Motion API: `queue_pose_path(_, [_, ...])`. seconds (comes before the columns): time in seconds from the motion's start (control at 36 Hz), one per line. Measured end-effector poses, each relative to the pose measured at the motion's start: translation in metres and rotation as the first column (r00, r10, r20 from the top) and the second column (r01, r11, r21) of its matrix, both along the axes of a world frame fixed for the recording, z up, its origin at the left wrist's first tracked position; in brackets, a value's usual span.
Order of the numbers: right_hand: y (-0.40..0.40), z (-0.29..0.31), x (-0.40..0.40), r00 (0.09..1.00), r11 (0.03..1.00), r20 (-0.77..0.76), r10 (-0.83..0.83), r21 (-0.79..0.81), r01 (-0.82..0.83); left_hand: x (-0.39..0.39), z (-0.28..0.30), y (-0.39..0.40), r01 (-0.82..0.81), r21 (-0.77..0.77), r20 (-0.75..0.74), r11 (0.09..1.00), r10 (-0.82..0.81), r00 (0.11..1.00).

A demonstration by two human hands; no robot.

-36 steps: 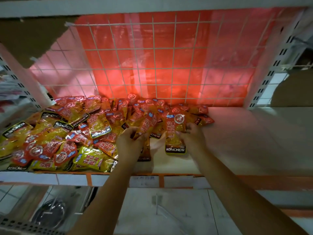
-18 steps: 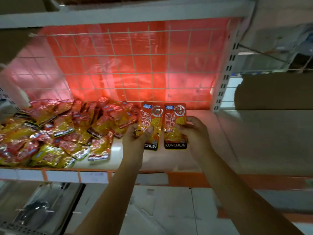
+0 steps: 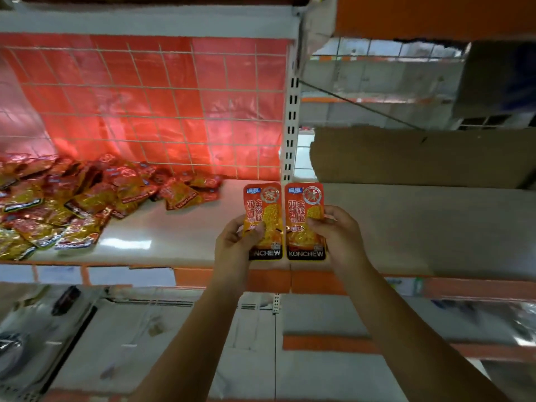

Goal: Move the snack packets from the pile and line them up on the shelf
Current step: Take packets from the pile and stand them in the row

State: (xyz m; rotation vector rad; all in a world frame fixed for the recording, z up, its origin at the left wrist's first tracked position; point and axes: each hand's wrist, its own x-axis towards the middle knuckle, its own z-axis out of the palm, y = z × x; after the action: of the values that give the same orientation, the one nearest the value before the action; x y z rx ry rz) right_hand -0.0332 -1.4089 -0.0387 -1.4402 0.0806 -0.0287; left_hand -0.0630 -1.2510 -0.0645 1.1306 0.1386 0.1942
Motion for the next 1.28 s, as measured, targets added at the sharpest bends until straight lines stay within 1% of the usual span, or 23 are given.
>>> queue_pose_path(0.08, [-0.018, 0.002, -0.009, 1.000, 1.000, 0.012, -0.025, 0.007, 0.025, -0.003, 0.001, -0.016, 0.026, 0.007, -0.007, 1.000, -0.026, 1.000])
queue_pose_path(0.17, [-0.037, 0.004, -0.019, 0.999, 0.999, -0.009, -0.049, 0.013, 0.049, -0.006, -0.001, -0.032, 0.079, 0.034, -0.009, 0.996, -0.079, 0.997])
queue_pose_path(0.33, [-0.091, 0.005, -0.027, 0.996, 0.996, -0.021, -0.090, -0.024, 0.090, -0.009, -0.002, -0.082, 0.093, 0.051, -0.034, 0.994, -0.091, 0.995])
queue_pose_path(0.5, [-0.178, 0.001, -0.020, 0.992, 0.992, -0.019, -0.126, 0.001, 0.126, 0.002, -0.002, -0.168, 0.132, 0.077, -0.053, 0.988, -0.128, 0.990])
queue_pose_path(0.69, [-0.304, -0.006, -0.001, 0.986, 0.986, -0.033, -0.165, -0.036, 0.164, 0.027, -0.002, -0.301, 0.169, 0.127, -0.026, 0.977, -0.167, 0.986])
queue_pose_path(0.81, [-0.367, -0.007, -0.002, 0.978, 0.979, -0.043, -0.203, -0.035, 0.201, 0.030, 0.001, -0.361, 0.188, 0.139, -0.047, 0.972, -0.183, 0.982])
queue_pose_path(0.92, [-0.410, -0.006, -0.003, 0.975, 0.976, -0.052, -0.218, 0.013, 0.219, 0.036, 0.001, -0.400, 0.209, 0.175, -0.052, 0.962, -0.203, 0.978])
queue_pose_path(1.17, [-0.477, -0.003, 0.004, 0.959, 0.959, 0.004, -0.283, -0.037, 0.282, 0.053, 0.007, -0.464, 0.210, 0.201, -0.081, 0.957, -0.198, 0.977])
queue_pose_path(1.28, [-0.512, 0.001, 0.017, 0.963, 0.962, 0.026, -0.267, -0.051, 0.268, 0.061, 0.006, -0.499, 0.204, 0.206, -0.087, 0.957, -0.189, 0.978])
